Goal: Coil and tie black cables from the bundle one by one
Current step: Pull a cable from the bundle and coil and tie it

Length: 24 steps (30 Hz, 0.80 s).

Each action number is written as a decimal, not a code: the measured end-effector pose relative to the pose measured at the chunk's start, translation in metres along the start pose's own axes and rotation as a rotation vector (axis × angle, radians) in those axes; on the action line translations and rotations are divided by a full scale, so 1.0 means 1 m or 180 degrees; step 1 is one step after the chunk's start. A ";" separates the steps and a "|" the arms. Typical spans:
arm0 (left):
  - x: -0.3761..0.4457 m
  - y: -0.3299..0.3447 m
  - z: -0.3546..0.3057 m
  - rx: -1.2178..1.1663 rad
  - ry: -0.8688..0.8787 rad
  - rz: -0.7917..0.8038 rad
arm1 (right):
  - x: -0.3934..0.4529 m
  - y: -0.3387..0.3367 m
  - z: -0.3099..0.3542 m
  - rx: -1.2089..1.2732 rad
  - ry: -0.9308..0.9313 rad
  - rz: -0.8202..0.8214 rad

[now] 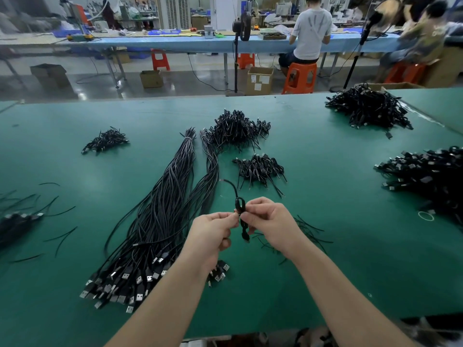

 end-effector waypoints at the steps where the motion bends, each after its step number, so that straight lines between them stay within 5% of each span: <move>1: 0.000 -0.001 0.001 -0.0068 -0.0036 0.0009 | -0.001 0.000 0.000 -0.0085 -0.0044 -0.0025; 4: -0.002 -0.003 -0.012 0.0771 0.0499 -0.0174 | -0.003 0.002 -0.001 0.0216 -0.0019 0.0011; 8: -0.021 0.006 -0.042 0.2896 0.2241 -0.0562 | -0.003 -0.001 -0.005 0.1343 0.0585 -0.0147; 12: -0.033 0.024 -0.039 0.4306 0.3583 -0.0503 | -0.007 0.005 -0.007 0.1334 0.1120 0.0678; 18: -0.031 0.022 -0.030 0.3877 0.3274 -0.0828 | -0.003 0.006 -0.008 0.1226 0.0599 0.0449; 24: -0.012 0.010 -0.015 0.1705 0.1538 -0.0665 | -0.001 0.004 0.003 0.0627 -0.0001 0.0099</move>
Point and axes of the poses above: each hand's wrist, its own x-axis towards the middle knuckle, its own y-axis out of the palm, z = x × y, the point moved 5 cm from there along x, towards the middle knuckle, and after that the axes turned 14 degrees about z, right-handed, at the moved point
